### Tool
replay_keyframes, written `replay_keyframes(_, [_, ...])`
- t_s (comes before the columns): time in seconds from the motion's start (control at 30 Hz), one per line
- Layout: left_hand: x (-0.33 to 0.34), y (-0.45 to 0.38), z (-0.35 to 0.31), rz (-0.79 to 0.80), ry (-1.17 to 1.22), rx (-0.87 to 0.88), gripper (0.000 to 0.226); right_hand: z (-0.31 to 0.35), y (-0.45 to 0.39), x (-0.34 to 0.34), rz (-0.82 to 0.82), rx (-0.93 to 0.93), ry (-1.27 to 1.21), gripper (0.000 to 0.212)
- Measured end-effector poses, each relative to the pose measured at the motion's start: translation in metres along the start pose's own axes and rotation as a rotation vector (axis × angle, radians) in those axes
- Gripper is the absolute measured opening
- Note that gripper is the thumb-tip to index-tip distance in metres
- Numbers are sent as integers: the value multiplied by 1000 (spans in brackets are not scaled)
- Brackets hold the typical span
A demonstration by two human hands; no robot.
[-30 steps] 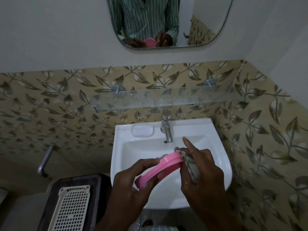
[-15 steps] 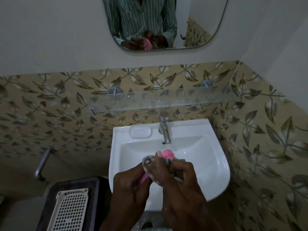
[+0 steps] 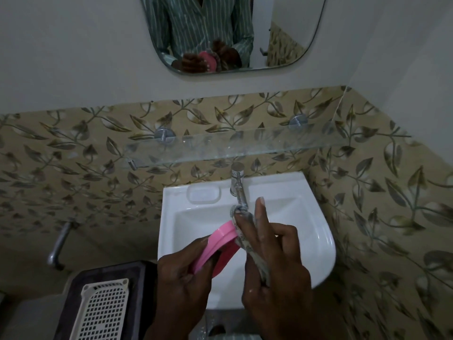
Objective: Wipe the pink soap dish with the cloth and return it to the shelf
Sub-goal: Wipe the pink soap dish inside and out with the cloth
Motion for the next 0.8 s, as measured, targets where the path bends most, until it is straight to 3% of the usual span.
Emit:
replay_keyframes(0.17, [-4, 5, 5, -27, -18, -46, 55, -38, -2, 10, 92, 239, -144, 79])
replay_keyframes(0.3, [8, 6, -1, -10, 77, -83, 34, -68, 5, 33, 164, 457, -321, 63])
replay_keyframes(0.4, [33, 8, 5, 199, 140, -220, 44, -91, 16, 48, 263, 655, -465, 65])
replay_keyframes(0.53, [61, 22, 16, 375, 237, -456, 81, -99, 18, 53, 269, 709, -425, 76])
replay_keyframes(0.6, [69, 26, 26, 321, 258, -590, 91, -100, 17, 57, 244, 713, -389, 73])
replay_keyframes(0.73, [70, 36, 56, 161, 421, -814, 89, -111, 18, 59, 203, 779, -382, 58])
replay_keyframes(0.8, [59, 40, 74, 81, 439, -916, 107, -121, 18, 50, 143, 845, -454, 49])
Point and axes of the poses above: each hand's wrist, its own y-axis away from the middle knuckle, its own x-axis out of the palm, z = x × y, the point moved 10 cm from there along -y, towards the middle knuckle, and after that the axes turned 2 degrees about -z, right-handed, at the moved point
